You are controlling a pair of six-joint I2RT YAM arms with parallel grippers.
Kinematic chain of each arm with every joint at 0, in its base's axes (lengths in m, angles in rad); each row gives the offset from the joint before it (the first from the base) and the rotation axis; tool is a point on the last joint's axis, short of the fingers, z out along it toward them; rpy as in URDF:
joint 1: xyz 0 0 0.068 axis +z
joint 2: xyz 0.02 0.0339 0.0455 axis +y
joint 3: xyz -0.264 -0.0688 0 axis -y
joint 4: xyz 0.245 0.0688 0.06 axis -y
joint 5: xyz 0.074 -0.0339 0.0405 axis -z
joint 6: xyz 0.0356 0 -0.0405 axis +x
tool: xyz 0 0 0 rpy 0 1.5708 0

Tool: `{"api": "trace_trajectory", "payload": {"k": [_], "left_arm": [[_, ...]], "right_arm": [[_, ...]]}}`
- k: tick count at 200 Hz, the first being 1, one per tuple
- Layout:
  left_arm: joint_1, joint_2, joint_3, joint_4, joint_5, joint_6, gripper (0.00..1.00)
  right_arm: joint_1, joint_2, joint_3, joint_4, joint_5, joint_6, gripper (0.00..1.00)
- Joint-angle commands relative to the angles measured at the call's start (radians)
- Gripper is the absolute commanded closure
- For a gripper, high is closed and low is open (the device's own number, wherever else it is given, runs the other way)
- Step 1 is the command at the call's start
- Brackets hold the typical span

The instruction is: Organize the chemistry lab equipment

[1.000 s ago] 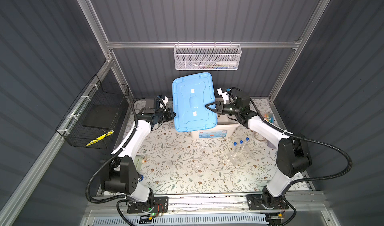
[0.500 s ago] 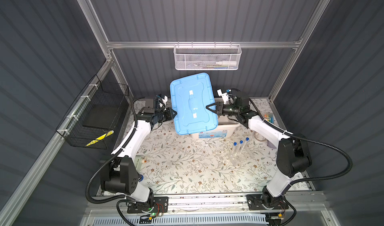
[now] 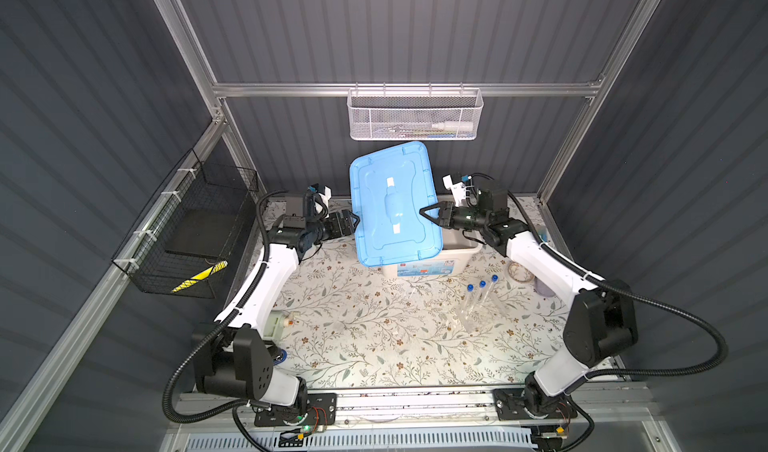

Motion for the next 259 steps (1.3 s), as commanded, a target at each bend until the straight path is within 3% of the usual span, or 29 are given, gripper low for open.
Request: {"api": "trace_trajectory", "payload": {"k": [1, 75, 148, 208, 259], "left_arm": [[-0.003, -0.041, 0.002, -0.023, -0.055, 0.028, 0.0], [-0.003, -0.059, -0.003, -0.011, -0.078, 0.01, 0.0], [-0.004, -0.049, -0.027, 0.078, 0.016, -0.066, 0.0], [-0.004, -0.041, -0.043, 0.195, 0.16, -0.19, 0.0], [-0.006, -0.046, -0.05, 0.249, 0.218, -0.257, 0.0]], "right_arm": [[-0.029, -0.075, 0.03, -0.007, 0.057, -0.067, 0.84], [-0.05, -0.219, 0.034, -0.156, 0.284, -0.286, 0.84], [-0.046, -0.349, 0.015, -0.166, 0.499, -0.481, 0.84], [0.039, -0.396, 0.014, -0.173, 0.71, -0.785, 0.83], [0.13, -0.438, -0.061, -0.063, 0.859, -1.026, 0.84]]}}
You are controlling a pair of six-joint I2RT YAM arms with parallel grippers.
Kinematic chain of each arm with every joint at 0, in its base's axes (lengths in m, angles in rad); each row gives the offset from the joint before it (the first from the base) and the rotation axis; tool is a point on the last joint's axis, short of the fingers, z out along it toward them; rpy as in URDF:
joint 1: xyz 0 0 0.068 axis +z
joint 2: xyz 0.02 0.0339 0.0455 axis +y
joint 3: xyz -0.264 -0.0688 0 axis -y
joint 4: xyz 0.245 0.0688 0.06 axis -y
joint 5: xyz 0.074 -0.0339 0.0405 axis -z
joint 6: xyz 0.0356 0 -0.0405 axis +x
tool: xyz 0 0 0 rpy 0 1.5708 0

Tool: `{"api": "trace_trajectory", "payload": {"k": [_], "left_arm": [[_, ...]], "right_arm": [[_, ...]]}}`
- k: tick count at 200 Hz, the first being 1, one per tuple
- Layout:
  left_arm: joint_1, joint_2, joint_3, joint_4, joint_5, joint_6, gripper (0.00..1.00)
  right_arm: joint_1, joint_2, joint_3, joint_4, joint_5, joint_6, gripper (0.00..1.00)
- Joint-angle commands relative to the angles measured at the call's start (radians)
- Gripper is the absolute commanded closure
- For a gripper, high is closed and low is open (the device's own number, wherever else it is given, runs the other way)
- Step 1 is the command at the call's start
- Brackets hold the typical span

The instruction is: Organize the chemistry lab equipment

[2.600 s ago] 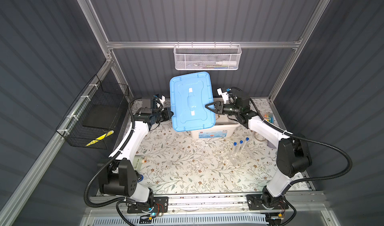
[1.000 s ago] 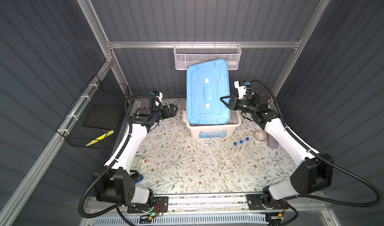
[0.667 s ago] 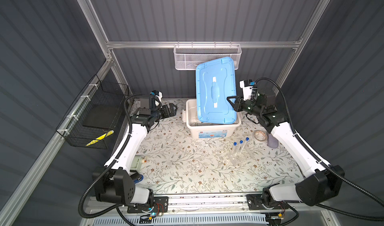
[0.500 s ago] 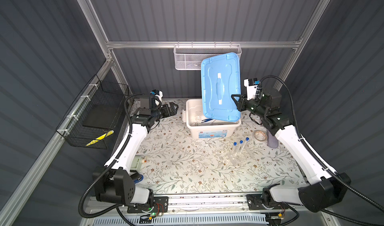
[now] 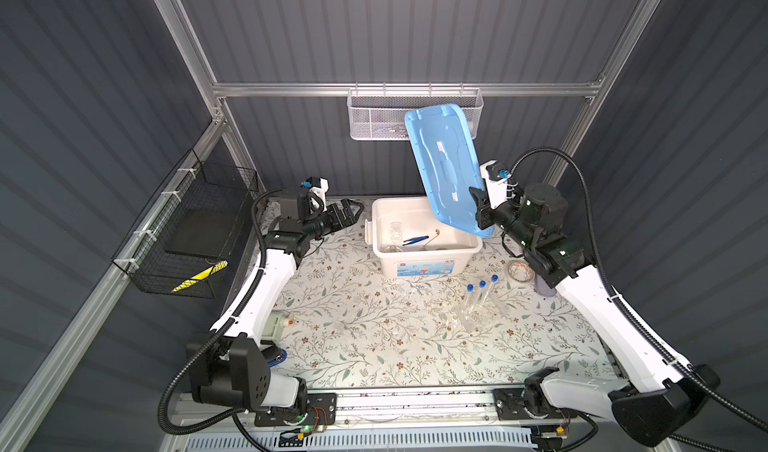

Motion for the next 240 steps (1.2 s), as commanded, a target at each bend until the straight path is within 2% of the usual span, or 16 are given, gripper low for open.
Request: {"api": "trace_trajectory", "payload": {"k": [1, 39, 109, 157, 199, 240], "left_arm": [[-0.006, -0.009, -0.009, 0.048, 0.059, -0.05, 0.0], [-0.008, -0.011, -0.014, 0.11, 0.09, -0.105, 0.0], [-0.008, -0.016, 0.039, 0.239, 0.111, -0.238, 0.0], [-0.006, 0.054, 0.188, 0.268, 0.116, -0.32, 0.0], [-0.007, 0.095, 0.204, 0.363, 0.122, -0.395, 0.0], [-0.02, 0.167, 0.241, 0.314, 0.173, -0.394, 0.0]], "right_arm": [[0.041, -0.029, -0.013, 0.104, 0.114, -0.181, 0.84], [0.119, -0.024, -0.051, 0.166, 0.221, -0.377, 0.84], [0.183, -0.008, -0.128, 0.295, 0.328, -0.604, 0.84], [0.203, -0.001, -0.195, 0.348, 0.366, -0.735, 0.84], [0.203, 0.001, -0.235, 0.375, 0.39, -0.816, 0.84], [0.206, 0.014, -0.272, 0.403, 0.38, -0.853, 0.84]]}}
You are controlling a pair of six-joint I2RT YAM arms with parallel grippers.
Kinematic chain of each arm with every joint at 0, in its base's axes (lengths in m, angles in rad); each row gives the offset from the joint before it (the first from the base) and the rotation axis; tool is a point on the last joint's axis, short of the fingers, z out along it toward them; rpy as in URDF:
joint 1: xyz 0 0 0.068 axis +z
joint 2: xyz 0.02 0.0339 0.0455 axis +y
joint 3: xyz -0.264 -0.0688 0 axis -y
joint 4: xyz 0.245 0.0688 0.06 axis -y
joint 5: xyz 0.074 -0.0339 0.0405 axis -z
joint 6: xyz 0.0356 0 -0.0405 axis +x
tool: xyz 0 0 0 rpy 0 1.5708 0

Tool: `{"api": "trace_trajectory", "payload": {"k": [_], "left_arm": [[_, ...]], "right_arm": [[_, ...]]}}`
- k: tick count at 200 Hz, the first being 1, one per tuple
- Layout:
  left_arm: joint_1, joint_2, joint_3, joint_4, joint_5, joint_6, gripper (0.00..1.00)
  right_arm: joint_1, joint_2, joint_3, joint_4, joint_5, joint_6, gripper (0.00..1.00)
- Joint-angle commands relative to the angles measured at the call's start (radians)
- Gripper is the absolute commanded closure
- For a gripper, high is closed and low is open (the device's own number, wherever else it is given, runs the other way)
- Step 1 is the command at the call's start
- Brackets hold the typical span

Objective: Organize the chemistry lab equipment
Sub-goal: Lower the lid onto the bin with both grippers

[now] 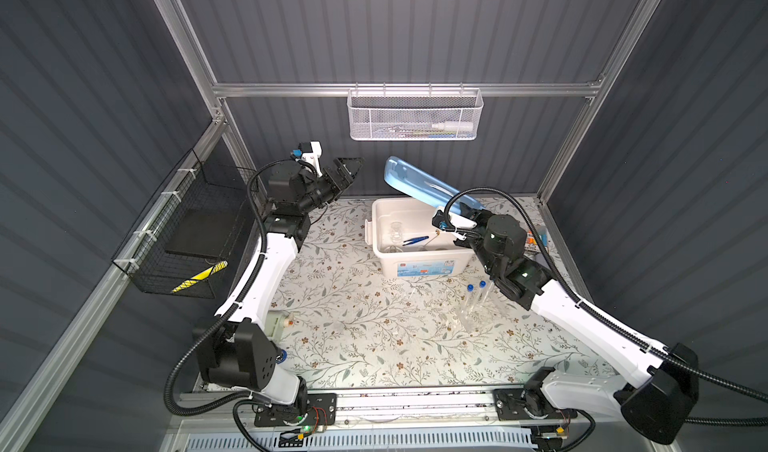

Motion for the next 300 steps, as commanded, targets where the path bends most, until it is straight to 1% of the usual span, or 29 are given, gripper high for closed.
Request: {"api": "trace_trajectory", "payload": {"k": [1, 25, 69, 106, 132, 162, 186, 189, 206, 220, 232, 244, 254, 274, 300], "left_arm": [[-0.015, 0.038, 0.035, -0.017, 0.052, -0.012, 0.0], [-0.032, 0.069, 0.037, -0.044, 0.075, -0.014, 0.0], [-0.053, 0.085, 0.017, -0.012, 0.08, -0.031, 0.0], [-0.083, 0.108, -0.002, -0.007, 0.104, -0.043, 0.0], [-0.098, 0.112, -0.025, -0.009, 0.1, -0.043, 0.0], [-0.107, 0.114, -0.049, 0.006, 0.096, -0.054, 0.01], [-0.109, 0.116, -0.049, 0.002, 0.098, -0.053, 0.07], [-0.109, 0.115, -0.082, 0.002, 0.096, -0.052, 0.08], [-0.109, 0.11, -0.117, 0.012, 0.081, -0.052, 0.14], [-0.109, 0.11, -0.145, 0.041, 0.085, -0.064, 0.21], [-0.11, 0.111, -0.169, 0.08, 0.094, -0.08, 0.3], [-0.112, 0.11, -0.184, 0.095, 0.096, -0.085, 0.38], [-0.112, 0.108, -0.189, 0.092, 0.095, -0.078, 0.42], [-0.112, 0.1, -0.2, 0.082, 0.092, -0.067, 0.45], [-0.112, 0.09, -0.221, 0.072, 0.078, -0.059, 0.47]], "right_arm": [[0.007, 0.005, -0.023, 0.114, 0.019, -0.054, 0.84], [0.01, 0.024, -0.041, 0.156, 0.017, -0.074, 0.84], [0.015, 0.062, -0.069, 0.212, 0.012, -0.127, 0.84], [0.031, 0.086, -0.08, 0.217, 0.002, -0.123, 0.83], [0.044, 0.1, -0.096, 0.238, 0.012, -0.134, 0.83], [0.056, 0.094, -0.113, 0.223, 0.006, -0.126, 0.81], [0.057, 0.091, -0.118, 0.183, -0.007, -0.112, 0.81], [0.056, 0.09, -0.121, 0.182, -0.01, -0.11, 0.81], [0.058, 0.082, -0.134, 0.162, -0.028, -0.108, 0.79], [0.058, 0.071, -0.139, 0.127, -0.04, -0.102, 0.78], [0.058, 0.064, -0.144, 0.126, -0.04, -0.102, 0.77], [0.059, 0.058, -0.144, 0.116, -0.04, -0.101, 0.75], [0.058, 0.057, -0.142, 0.103, -0.042, -0.096, 0.72], [0.058, 0.053, -0.135, 0.057, -0.053, -0.073, 0.66], [0.057, 0.052, -0.11, -0.049, -0.077, -0.015, 0.56]]}}
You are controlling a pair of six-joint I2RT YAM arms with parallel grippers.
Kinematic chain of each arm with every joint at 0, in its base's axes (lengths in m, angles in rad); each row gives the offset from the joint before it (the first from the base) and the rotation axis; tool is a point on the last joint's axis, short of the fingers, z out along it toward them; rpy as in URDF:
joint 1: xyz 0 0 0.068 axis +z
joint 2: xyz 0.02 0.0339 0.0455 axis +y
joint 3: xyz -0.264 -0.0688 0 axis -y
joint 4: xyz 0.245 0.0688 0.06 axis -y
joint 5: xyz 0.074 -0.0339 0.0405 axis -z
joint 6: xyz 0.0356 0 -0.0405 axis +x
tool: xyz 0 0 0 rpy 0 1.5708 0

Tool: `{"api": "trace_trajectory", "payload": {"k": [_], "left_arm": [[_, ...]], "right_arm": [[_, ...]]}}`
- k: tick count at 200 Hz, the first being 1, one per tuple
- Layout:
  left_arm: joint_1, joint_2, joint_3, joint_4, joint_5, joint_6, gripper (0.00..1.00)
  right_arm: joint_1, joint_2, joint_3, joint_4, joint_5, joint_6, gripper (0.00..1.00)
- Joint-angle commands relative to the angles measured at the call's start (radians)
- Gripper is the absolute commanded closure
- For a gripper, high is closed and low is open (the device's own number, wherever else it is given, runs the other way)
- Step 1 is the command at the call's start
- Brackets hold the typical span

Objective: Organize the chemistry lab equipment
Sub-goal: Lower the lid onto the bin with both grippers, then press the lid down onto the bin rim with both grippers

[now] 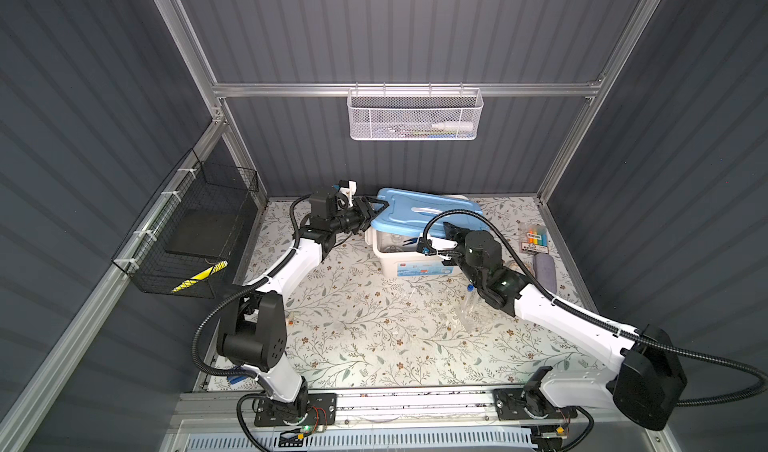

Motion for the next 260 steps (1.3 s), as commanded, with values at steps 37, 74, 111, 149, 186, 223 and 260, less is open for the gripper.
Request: {"api": "trace_trajectory", "payload": {"k": [37, 74, 111, 149, 186, 223, 260], "left_arm": [[-0.006, -0.029, -0.038, 0.019, -0.01, 0.036, 0.47], [-0.006, -0.031, -0.048, 0.018, -0.02, 0.039, 0.48], [-0.006, -0.05, -0.076, 0.033, -0.037, 0.039, 0.5], [-0.006, -0.055, -0.093, 0.039, -0.042, 0.04, 0.57], [-0.006, -0.071, -0.099, 0.044, -0.045, 0.042, 0.63], [-0.006, -0.082, -0.116, 0.055, -0.042, 0.033, 0.69], [-0.006, -0.091, -0.139, 0.056, -0.044, 0.033, 0.73]], "right_arm": [[-0.024, -0.018, 0.064, -0.234, -0.103, 0.175, 0.42], [-0.06, -0.012, 0.106, -0.326, -0.167, 0.246, 0.36], [-0.104, 0.008, 0.14, -0.383, -0.244, 0.319, 0.31], [-0.105, 0.027, 0.161, -0.41, -0.284, 0.347, 0.29], [-0.107, 0.041, 0.167, -0.425, -0.298, 0.368, 0.27], [-0.109, 0.065, 0.187, -0.437, -0.312, 0.386, 0.25], [-0.108, 0.088, 0.201, -0.439, -0.323, 0.395, 0.25]]}}
